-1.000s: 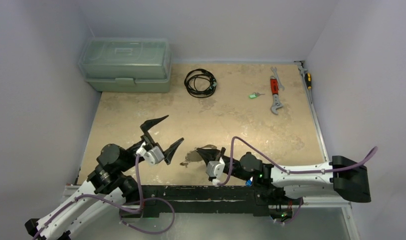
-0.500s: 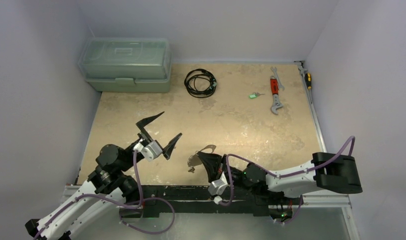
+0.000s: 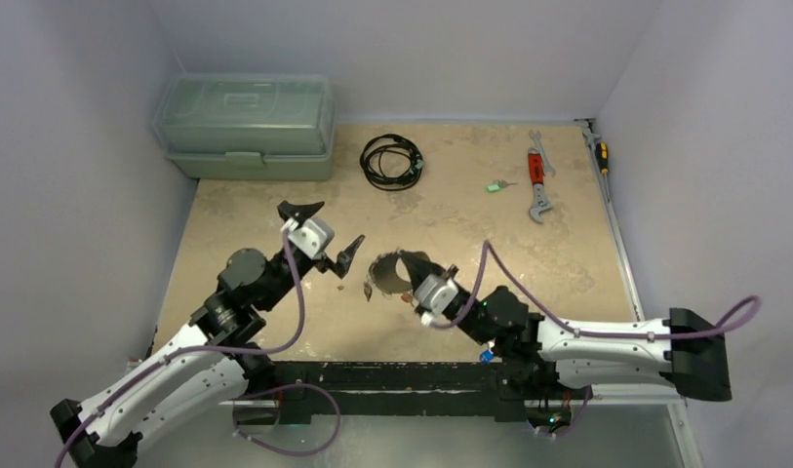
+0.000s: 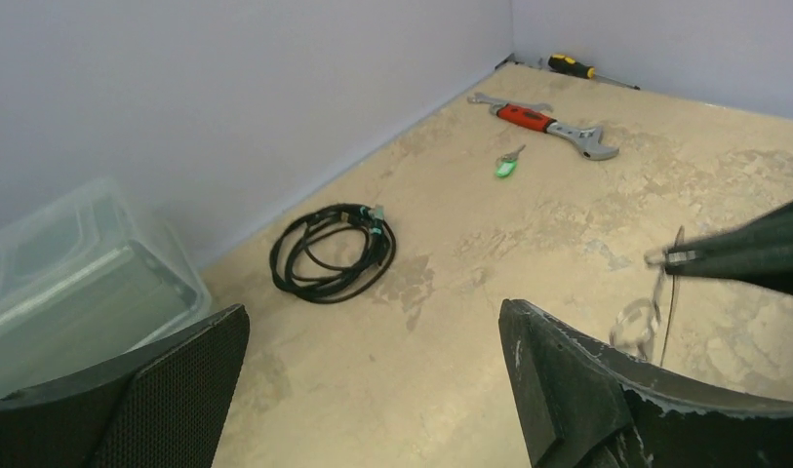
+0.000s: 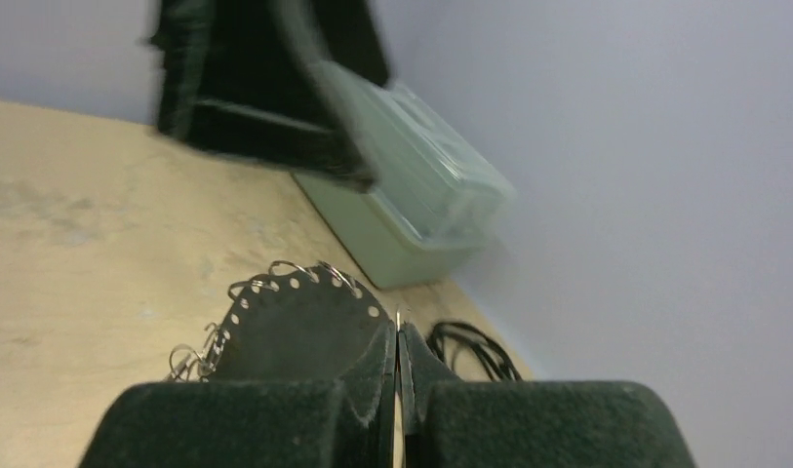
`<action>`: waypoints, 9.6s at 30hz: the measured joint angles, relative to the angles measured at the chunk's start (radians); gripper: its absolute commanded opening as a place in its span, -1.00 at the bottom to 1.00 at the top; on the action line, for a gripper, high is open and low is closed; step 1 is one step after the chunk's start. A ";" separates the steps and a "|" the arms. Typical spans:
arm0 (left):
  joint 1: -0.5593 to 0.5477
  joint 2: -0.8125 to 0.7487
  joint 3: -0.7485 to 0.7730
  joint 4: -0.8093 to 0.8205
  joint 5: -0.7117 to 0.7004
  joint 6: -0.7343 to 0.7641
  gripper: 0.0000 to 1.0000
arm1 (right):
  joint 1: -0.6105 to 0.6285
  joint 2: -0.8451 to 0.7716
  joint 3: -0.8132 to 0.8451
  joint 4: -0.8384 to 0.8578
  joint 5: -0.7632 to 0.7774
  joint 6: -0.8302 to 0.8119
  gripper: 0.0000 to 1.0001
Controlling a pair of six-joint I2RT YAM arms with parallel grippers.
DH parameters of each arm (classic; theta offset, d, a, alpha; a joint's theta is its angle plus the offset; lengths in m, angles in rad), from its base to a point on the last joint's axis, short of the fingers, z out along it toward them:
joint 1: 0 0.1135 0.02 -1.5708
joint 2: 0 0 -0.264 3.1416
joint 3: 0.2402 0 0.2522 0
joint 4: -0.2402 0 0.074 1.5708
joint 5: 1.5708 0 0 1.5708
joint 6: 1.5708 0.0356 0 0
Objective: Put the keys on the keyring
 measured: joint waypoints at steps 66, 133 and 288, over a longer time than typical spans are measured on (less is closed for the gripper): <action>-0.398 1.028 0.365 -0.083 -0.420 -0.613 0.64 | -0.664 -0.369 0.096 -0.477 0.406 0.764 -1.00; -0.124 2.378 1.979 0.037 -0.295 -0.478 -0.63 | -0.668 -0.555 -0.024 -0.306 0.696 0.788 -1.00; 0.026 0.895 0.080 -0.225 0.232 0.309 -1.00 | -0.668 -0.480 -0.032 -0.357 0.065 0.807 -1.00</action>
